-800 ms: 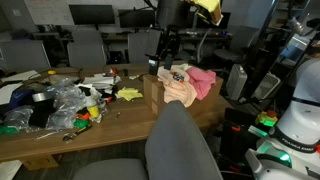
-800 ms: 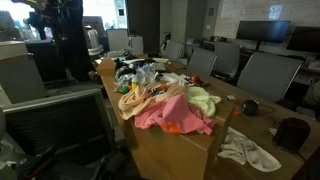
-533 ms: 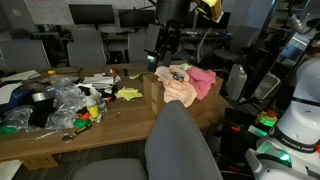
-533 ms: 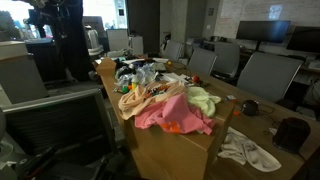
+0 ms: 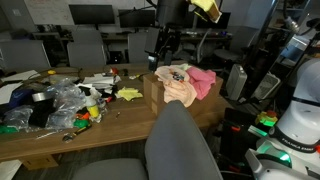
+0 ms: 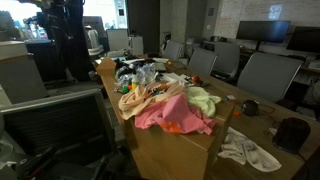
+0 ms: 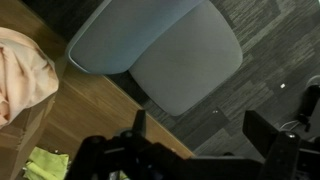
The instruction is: Remove the light pink cloth from the top of the box and hang it on the chair
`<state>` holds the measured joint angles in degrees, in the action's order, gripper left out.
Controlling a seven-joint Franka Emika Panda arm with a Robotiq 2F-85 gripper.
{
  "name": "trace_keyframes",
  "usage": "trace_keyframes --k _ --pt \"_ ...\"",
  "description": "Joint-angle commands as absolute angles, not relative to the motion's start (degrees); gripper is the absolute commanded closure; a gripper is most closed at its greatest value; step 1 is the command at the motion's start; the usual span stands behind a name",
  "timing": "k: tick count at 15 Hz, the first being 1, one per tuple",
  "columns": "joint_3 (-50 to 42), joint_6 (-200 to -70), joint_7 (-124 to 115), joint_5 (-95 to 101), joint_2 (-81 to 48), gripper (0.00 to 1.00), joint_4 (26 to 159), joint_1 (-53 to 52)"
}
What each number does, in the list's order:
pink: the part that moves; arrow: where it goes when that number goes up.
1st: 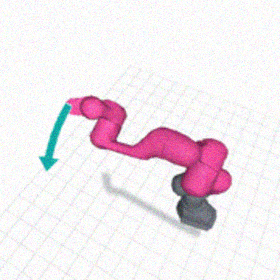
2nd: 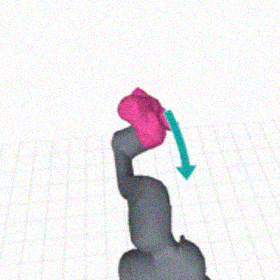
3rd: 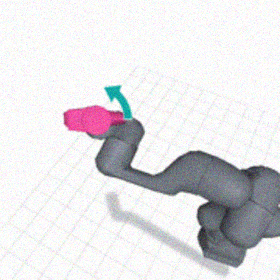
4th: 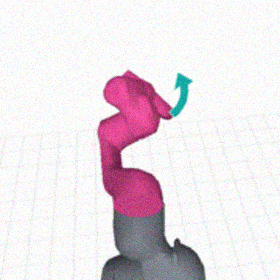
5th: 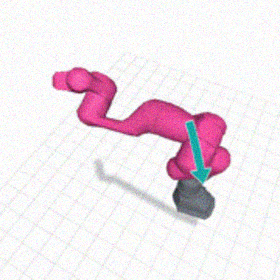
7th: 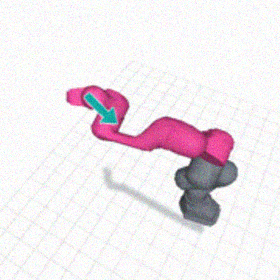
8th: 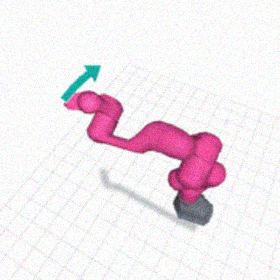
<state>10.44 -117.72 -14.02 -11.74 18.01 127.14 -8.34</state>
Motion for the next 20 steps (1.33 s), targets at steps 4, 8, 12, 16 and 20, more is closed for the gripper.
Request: trace_keyframes --k 4,8,12,16,20 --pt "7.55 -117.93 -23.06 -3.93 12.02 0.0 119.22 -1.25" --pt "4.56 -118.82 -30.77 -1.33 6.92 0.0 115.55 2.59" --pt "0.58 -119.54 -32.55 -4.09 1.5 0.0 114.58 4.24" --pt "-2.57 -120.48 -31.5 -9.67 -3.43 0.0 115.12 4.95" --pt "-4.38 -120.37 -31.39 -15.63 -7.75 0.0 115.99 5.52"
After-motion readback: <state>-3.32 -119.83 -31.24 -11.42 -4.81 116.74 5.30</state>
